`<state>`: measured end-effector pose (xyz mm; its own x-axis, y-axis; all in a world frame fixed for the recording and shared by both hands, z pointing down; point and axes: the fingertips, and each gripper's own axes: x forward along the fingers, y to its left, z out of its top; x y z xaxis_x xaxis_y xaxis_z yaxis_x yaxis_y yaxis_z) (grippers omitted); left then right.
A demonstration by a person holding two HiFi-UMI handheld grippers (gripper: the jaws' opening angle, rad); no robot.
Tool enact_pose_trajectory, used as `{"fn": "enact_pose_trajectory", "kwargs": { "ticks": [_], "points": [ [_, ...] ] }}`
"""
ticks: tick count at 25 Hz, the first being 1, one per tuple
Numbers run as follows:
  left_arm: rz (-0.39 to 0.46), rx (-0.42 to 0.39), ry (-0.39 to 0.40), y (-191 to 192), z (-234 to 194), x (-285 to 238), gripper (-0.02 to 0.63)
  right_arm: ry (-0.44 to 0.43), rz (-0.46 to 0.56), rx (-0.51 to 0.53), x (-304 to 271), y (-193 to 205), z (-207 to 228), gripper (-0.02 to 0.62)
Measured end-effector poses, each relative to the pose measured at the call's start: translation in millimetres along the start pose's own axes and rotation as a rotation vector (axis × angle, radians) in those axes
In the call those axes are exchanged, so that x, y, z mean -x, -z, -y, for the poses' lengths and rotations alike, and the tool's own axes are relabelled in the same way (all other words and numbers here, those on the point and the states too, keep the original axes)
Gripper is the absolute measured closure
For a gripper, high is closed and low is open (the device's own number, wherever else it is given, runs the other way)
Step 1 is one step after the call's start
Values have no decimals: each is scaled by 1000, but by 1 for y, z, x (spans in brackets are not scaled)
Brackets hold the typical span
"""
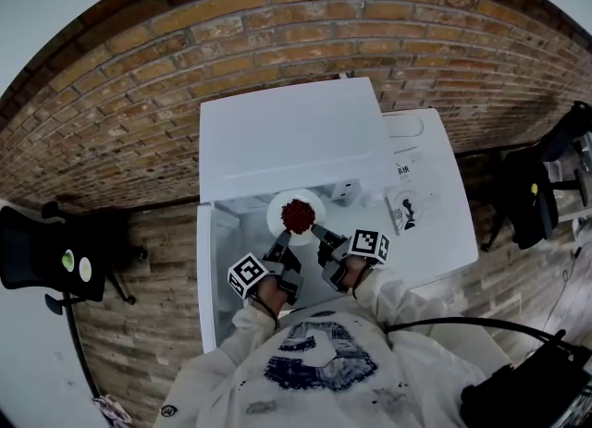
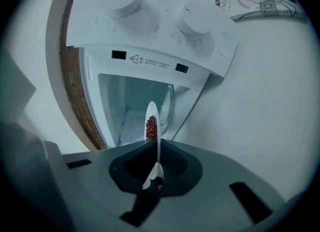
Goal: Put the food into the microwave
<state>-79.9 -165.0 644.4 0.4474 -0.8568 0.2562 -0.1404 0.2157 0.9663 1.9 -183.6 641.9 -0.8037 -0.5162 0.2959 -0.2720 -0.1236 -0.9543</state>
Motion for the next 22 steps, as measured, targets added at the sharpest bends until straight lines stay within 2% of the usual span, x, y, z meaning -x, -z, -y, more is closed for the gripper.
{"fn": "enact_pose_trajectory", "kwargs": {
  "ticks": [9, 22],
  "points": [
    [24, 0, -50, -29, -15, -31, 580, 27, -3, -20, -37, -23, 13, 575],
    [27, 5, -102, -49, -28, -53, 580, 55, 1, -55, -63, -39, 26, 575]
  ]
}}
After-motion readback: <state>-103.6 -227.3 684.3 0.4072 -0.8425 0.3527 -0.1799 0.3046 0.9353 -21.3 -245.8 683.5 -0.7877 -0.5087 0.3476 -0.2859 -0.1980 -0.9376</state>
